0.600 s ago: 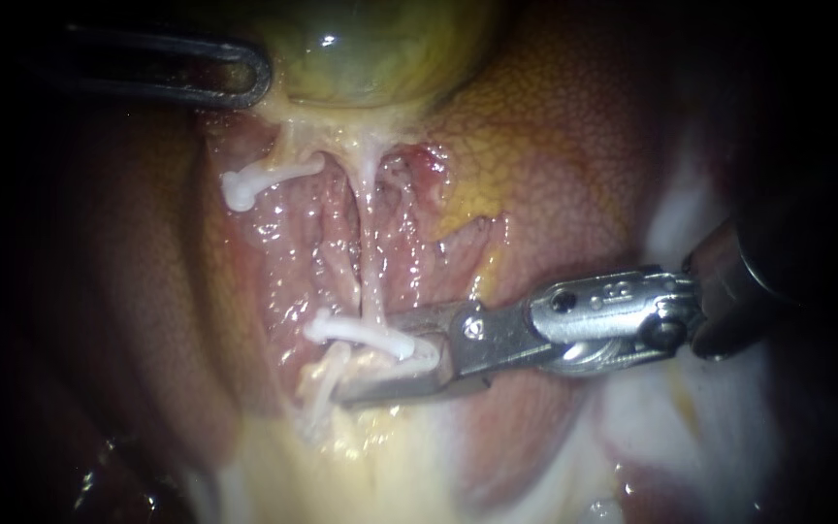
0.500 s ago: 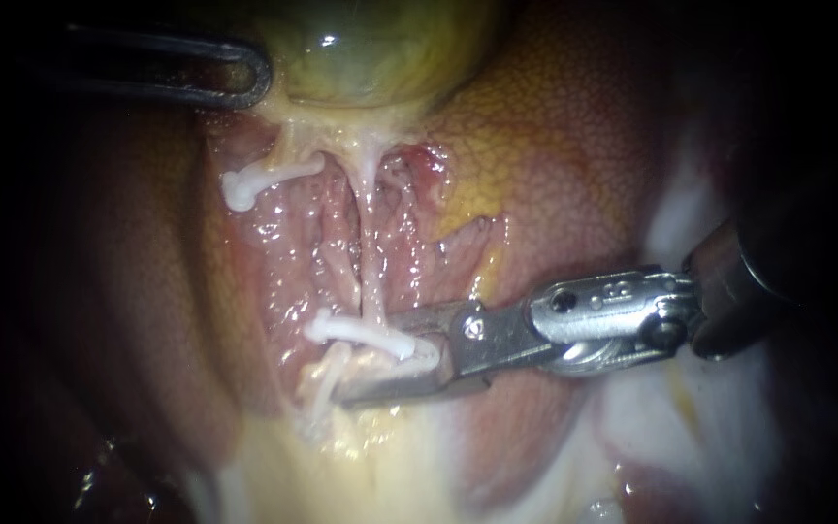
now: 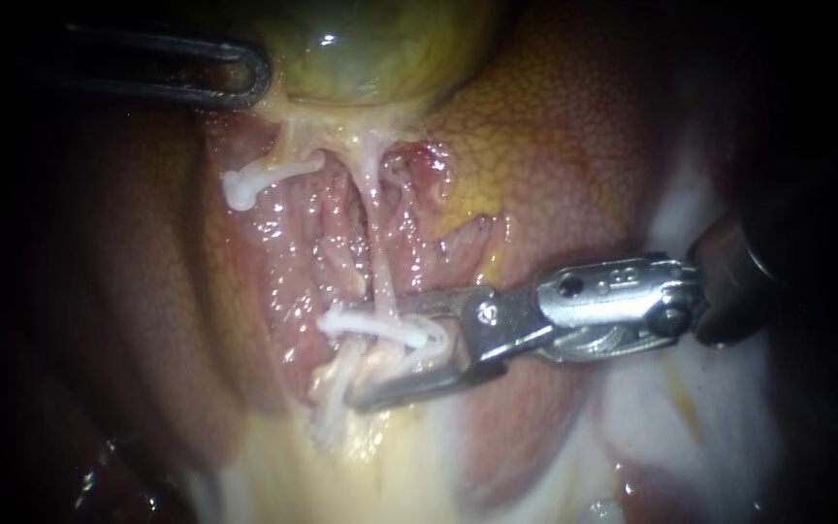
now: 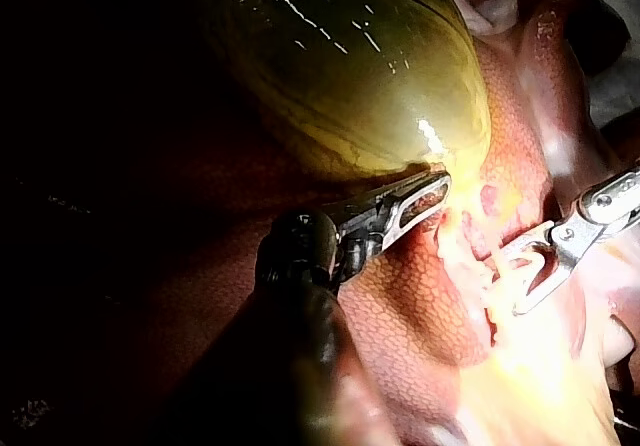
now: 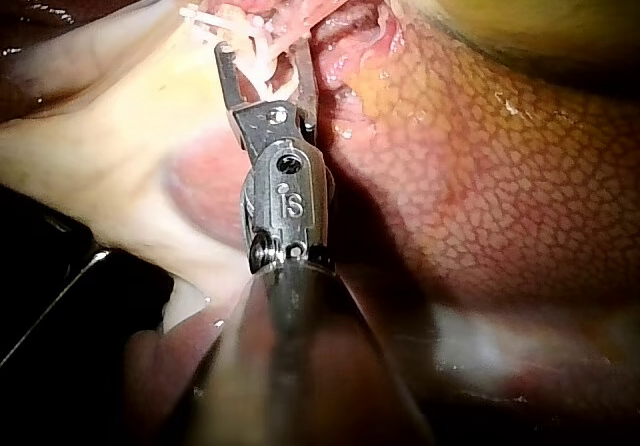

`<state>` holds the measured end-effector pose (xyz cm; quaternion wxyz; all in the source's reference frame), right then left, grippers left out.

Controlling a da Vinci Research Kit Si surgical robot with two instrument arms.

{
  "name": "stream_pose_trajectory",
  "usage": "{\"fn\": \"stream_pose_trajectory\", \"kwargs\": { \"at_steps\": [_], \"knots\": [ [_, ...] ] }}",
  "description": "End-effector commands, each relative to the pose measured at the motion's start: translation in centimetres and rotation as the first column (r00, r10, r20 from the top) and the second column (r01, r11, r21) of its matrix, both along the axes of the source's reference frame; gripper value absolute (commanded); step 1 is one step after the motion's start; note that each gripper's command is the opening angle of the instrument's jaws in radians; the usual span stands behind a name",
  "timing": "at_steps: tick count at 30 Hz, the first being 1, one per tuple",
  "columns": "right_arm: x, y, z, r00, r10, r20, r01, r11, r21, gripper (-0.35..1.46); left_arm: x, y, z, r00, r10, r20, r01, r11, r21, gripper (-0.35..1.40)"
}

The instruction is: Clipping second clip right tube

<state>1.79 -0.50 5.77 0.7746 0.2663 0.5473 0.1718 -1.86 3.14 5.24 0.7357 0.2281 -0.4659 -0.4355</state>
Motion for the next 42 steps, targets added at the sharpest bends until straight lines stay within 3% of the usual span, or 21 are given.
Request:
{"fn": "stream_pose_trajectory", "kwargs": {
  "at_steps": [1,11,18,23,24,26,27,28,30,31,33,36,42],
  "knots": [
    [-0.01,0.03,-0.02,1.0,0.004,-0.007,-0.004,1.0,0.003,0.5,0.0,0.0,0.0,1.0,0.0,0.0,0.0,1.0,0.0,-0.35],
    [0.02,0.09,-0.06,0.9953,0.022,-0.095,-0.018,0.999,0.048,0.5,0.0,0.0,0.0,1.0,0.0,0.0,0.0,1.0,0.0,-0.35],
    [0.13,0.03,0.03,0.9851,0.028,-0.17,-0.001,0.987,0.158,0.5,-0.01,0.0,0.0,1.0,0.0,0.0,0.0,1.0,0.0,-0.35],
    [0.17,-0.03,0.06,0.9641,0.036,-0.263,0.037,0.964,0.265,0.48,-0.02,-0.01,0.01,1.0,-0.001,0.0,0.001,1.0,-0.001,-0.35],
    [0.18,-0.04,0.07,0.9545,0.045,-0.295,0.047,0.954,0.296,0.48,-0.02,-0.01,0.01,1.0,-0.001,-0.001,0.001,1.0,-0.001,-0.35],
    [0.2,-0.05,0.07,0.941,0.052,-0.334,0.062,0.945,0.322,0.47,-0.03,-0.01,0.01,1.0,-0.002,-0.001,0.002,1.0,-0.001,-0.35],
    [0.2,-0.06,0.06,0.9302,0.059,-0.362,0.072,0.939,0.336,0.46,-0.03,-0.01,0.01,1.0,-0.002,-0.001,0.002,1.0,-0.001,-0.35],
    [0.21,-0.06,0.06,0.9246,0.062,-0.376,0.077,0.936,0.344,0.45,-0.03,-0.01,0.01,1.0,-0.002,-0.001,0.002,1.0,-0.001,-0.35],
    [0.22,-0.07,0.04,0.9045,0.067,-0.421,0.099,0.928,0.36,0.45,-0.03,-0.01,0.02,1.0,-0.002,-0.001,0.002,1.0,-0.001,-0.35],
    [0.23,-0.08,0.03,0.9007,0.069,-0.429,0.104,0.924,0.367,0.44,-0.03,-0.01,0.02,1.0,-0.002,-0.001,0.002,1.0,-0.001,-0.35],
    [0.25,-0.09,0.0,0.8961,0.071,-0.438,0.108,0.923,0.369,0.44,-0.03,-0.01,0.02,1.0,-0.002,-0.001,0.002,1.0,-0.001,-0.35],
    [0.26,-0.1,-0.02,0.8943,0.064,-0.443,0.117,0.922,0.369,0.41,-0.03,-0.01,0.02,1.0,-0.002,-0.001,0.002,1.0,-0.002,-0.35],
    [0.26,-0.09,-0.03,0.898,0.07,-0.434,0.121,0.91,0.396,0.3,-0.03,-0.01,0.02,1.0,-0.002,-0.001,0.002,1.0,-0.002,-0.35]
  ]
}}
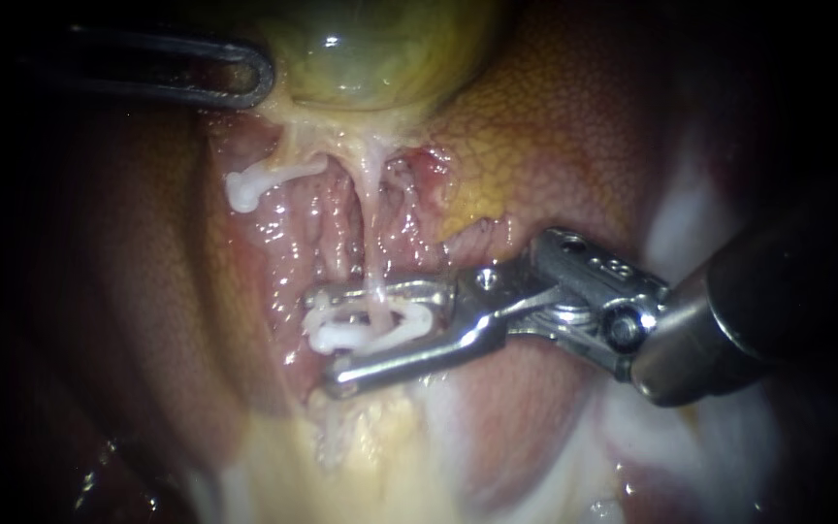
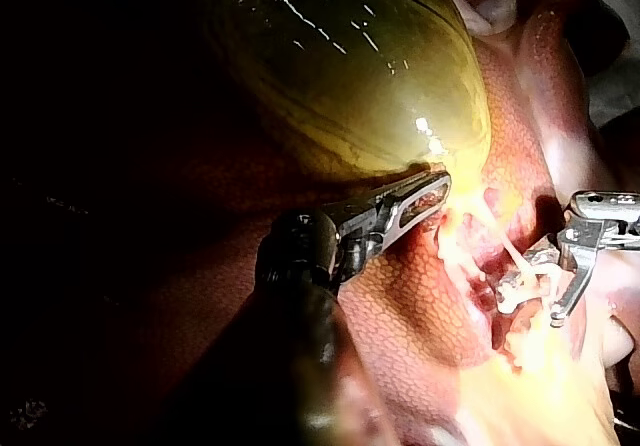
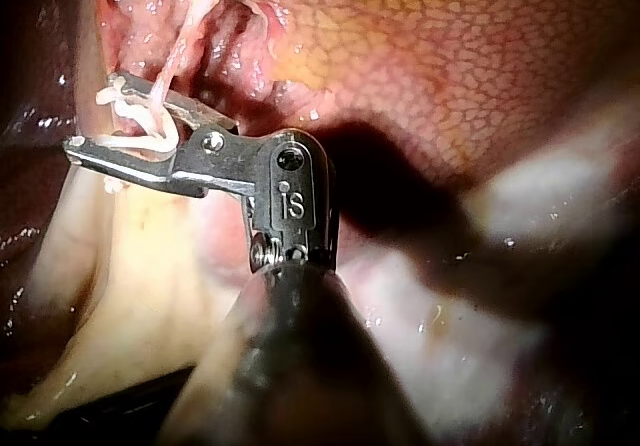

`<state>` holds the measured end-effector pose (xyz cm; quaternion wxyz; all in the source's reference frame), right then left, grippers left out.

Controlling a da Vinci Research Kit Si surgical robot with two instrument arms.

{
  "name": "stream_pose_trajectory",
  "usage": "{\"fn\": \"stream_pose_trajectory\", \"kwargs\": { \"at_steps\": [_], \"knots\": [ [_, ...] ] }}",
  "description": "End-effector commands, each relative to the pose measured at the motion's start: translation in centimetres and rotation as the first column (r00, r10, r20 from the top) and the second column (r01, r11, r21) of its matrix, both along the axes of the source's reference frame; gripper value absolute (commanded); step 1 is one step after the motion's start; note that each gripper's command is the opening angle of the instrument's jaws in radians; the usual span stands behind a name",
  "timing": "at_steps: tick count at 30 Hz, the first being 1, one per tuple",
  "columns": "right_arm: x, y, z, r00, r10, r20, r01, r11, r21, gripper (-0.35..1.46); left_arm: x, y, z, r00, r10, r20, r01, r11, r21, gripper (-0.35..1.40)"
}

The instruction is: Clipping second clip right tube

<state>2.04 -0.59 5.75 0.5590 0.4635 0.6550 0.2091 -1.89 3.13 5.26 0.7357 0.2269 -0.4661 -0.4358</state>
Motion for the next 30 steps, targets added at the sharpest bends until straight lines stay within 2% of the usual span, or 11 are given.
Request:
{"fn": "stream_pose_trajectory", "kwargs": {
  "at_steps": [1,9,13,16,30],
  "knots": [
    [0.0,0.01,0.0,1.0,0.001,0.0,-0.001,1.0,-0.001,0.28,0.0,0.0,0.0,1.0,0.0,0.0,0.0,1.0,0.0,-0.35],
    [0.0,0.09,-0.05,1.0,0.002,0.0,-0.002,1.0,0.005,-0.02,0.0,0.0,0.0,1.0,0.0,0.0,0.0,1.0,0.0,-0.35],
    [-0.01,0.09,-0.05,0.9999,-0.004,0.015,0.003,0.999,0.038,-0.35,0.0,0.0,0.0,1.0,0.0,0.0,0.0,1.0,0.0,-0.35],
    [0.0,0.09,-0.05,0.9996,0.001,0.028,-0.002,0.999,0.055,-0.35,0.0,0.0,0.0,1.0,0.0,0.0,0.0,1.0,0.0,-0.35],
    [0.0,0.07,-0.04,0.9994,-0.002,0.034,0.0,0.998,0.064,-0.35,0.0,0.0,0.0,1.0,0.0,0.0,0.0,1.0,0.0,-0.35]
  ]
}}
